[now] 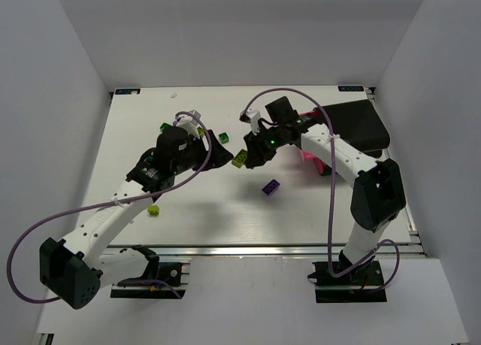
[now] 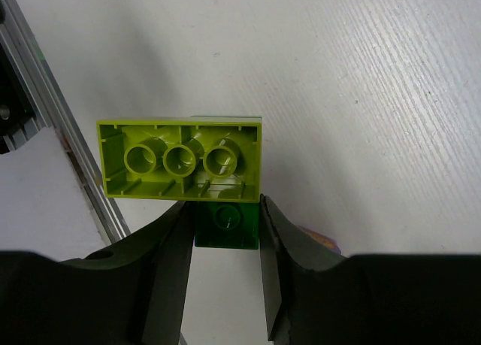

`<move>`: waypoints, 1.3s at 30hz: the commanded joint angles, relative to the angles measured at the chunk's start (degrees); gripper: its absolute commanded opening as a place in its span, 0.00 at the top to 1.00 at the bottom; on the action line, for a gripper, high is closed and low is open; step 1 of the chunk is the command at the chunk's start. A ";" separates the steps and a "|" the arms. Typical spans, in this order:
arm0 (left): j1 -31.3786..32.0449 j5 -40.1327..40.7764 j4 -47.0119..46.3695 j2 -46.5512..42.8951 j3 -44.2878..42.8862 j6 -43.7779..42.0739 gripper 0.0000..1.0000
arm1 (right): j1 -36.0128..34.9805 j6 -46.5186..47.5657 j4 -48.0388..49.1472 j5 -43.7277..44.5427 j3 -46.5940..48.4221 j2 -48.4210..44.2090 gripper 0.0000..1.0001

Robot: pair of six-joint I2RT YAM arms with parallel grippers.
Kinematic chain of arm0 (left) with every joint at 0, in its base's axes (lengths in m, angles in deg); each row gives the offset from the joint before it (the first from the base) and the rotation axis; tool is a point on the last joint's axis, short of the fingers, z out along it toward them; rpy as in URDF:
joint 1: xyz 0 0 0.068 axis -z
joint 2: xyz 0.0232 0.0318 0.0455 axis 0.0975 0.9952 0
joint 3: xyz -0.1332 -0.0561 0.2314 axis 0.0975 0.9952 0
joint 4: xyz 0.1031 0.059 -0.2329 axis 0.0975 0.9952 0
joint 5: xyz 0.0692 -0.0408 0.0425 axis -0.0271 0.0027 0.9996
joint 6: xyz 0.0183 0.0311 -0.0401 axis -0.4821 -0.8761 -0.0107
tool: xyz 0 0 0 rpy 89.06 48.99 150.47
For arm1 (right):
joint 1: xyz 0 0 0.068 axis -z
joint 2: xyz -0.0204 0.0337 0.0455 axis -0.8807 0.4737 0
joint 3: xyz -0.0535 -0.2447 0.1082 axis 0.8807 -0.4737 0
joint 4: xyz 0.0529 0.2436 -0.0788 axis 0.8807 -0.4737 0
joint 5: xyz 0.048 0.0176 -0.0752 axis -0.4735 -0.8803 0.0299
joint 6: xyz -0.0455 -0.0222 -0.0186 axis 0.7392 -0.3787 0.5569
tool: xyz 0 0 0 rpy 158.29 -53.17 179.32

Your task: Sort the legos into containers by color

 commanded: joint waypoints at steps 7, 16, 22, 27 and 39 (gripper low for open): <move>-0.88 1.79 -5.47 -0.78 1.98 14.19 0.20 | 0.22 -1.40 7.77 1.10 -1.77 -4.84 1.00; -0.88 -1.12 -13.11 3.18 6.11 24.48 0.30 | -0.04 -2.01 12.78 2.07 -4.59 -7.47 1.00; -0.88 -2.70 -17.68 6.00 6.29 28.08 0.30 | -0.13 -2.19 13.40 2.07 -5.38 -8.09 1.00; -0.88 -4.36 -22.60 7.58 6.99 30.11 0.32 | -0.22 -1.66 13.75 2.33 -6.26 -8.44 1.00; -0.35 -6.92 -27.44 10.21 9.63 33.10 0.55 | -0.22 -2.37 14.80 1.90 -6.70 -9.06 1.00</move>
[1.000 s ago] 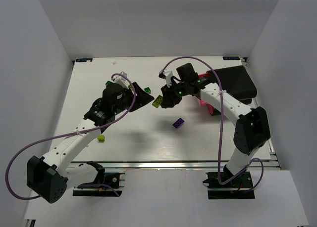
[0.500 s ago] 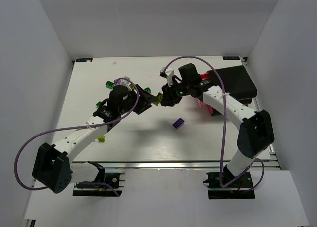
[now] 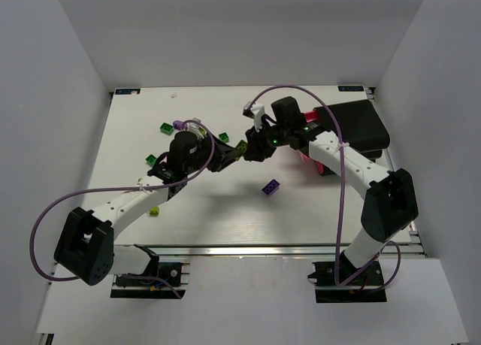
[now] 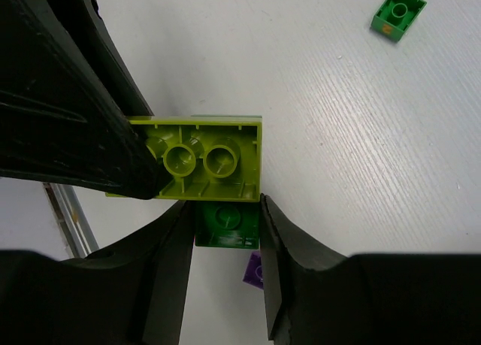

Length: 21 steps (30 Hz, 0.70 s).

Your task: Sort the legos into containers by color

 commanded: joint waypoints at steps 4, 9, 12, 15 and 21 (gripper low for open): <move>0.39 -1.85 -5.57 1.11 0.65 1.98 0.69 | -0.30 0.39 2.63 -0.60 -0.86 -3.02 1.00; -0.22 -3.08 -9.17 0.58 0.12 2.77 0.89 | -0.39 2.94 2.72 3.26 -3.23 -3.81 1.00; -0.22 -3.25 -9.53 -0.12 -1.63 3.39 0.96 | -0.13 4.26 4.03 7.04 -5.69 -4.17 1.00; -0.22 -3.61 -9.09 -0.47 -3.39 3.91 0.98 | 0.05 4.96 5.79 9.94 -7.80 -4.78 1.00; -0.75 -0.71 -7.07 -2.93 -4.36 4.71 1.00 | 0.40 5.49 7.11 11.01 -9.74 -6.18 1.00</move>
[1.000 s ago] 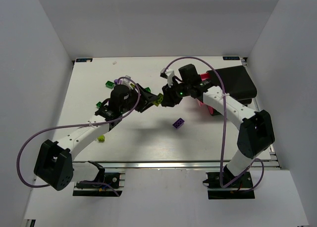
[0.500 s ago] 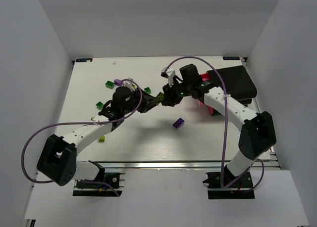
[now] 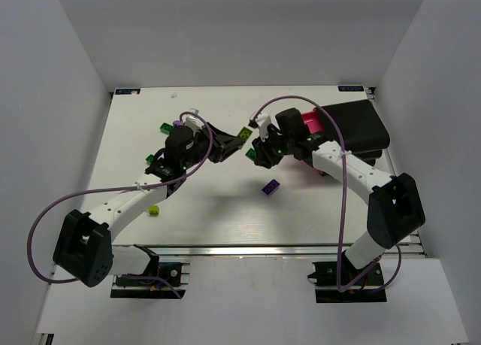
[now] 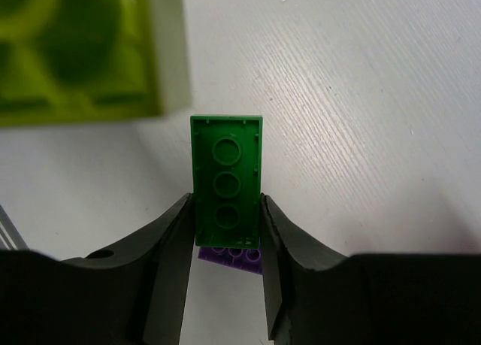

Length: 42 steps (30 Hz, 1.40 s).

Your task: Sort the legos into containers by color

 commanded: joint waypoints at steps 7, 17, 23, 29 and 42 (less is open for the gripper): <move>-0.47 -0.65 -4.70 1.34 -3.56 -1.11 1.00 | 2.16 6.49 0.97 -9.79 -2.50 -9.32 1.00; -2.14 4.34 -8.49 2.41 -7.70 -6.21 1.00 | 7.51 2.99 -4.84 8.56 1.62 -11.79 1.00; -2.66 3.66 -9.10 2.40 -5.67 -7.09 1.00 | 12.43 -0.53 -3.79 15.08 2.78 -12.14 1.00; -2.66 1.90 -10.42 2.05 -2.51 -7.71 1.00 | 14.20 -1.94 -3.87 17.18 4.09 -9.60 1.00; -2.66 1.46 -3.06 -0.67 2.41 -12.98 1.00 | 18.76 -1.94 -5.80 20.09 10.25 -1.68 0.97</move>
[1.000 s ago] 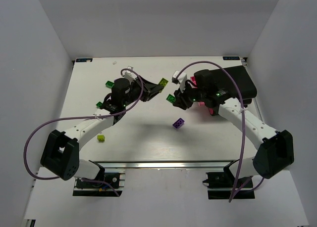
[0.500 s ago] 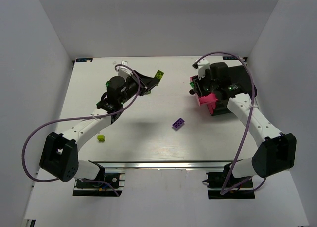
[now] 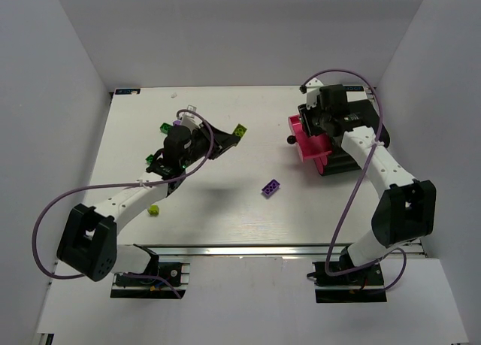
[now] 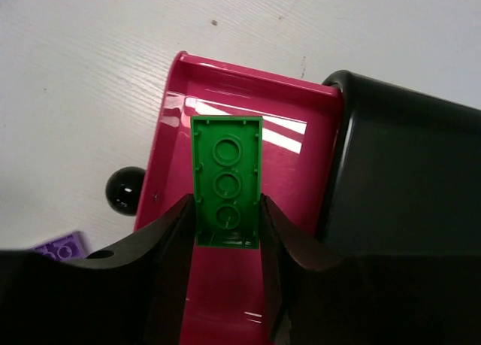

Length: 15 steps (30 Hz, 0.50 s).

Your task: Sort the legos into containers by color

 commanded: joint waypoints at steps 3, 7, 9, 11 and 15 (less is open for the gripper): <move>-0.17 0.52 6.60 -2.75 1.89 -4.22 1.00 | 1.46 0.36 -1.41 -0.77 3.61 0.83 0.75; -0.17 2.27 11.36 -3.97 3.47 -6.42 1.00 | 1.63 0.98 -3.61 -4.72 5.89 1.80 0.55; -0.17 3.59 14.25 -4.59 3.74 -7.65 1.00 | 1.55 1.24 -5.10 -5.86 7.73 2.24 0.53; -0.17 4.39 16.02 -5.29 3.74 -8.61 1.00 | 1.37 1.42 -5.72 -6.48 8.79 2.41 0.51; -0.17 5.62 20.50 -5.74 3.83 -9.32 1.00 | 1.28 1.68 -7.47 -7.19 11.51 3.20 0.49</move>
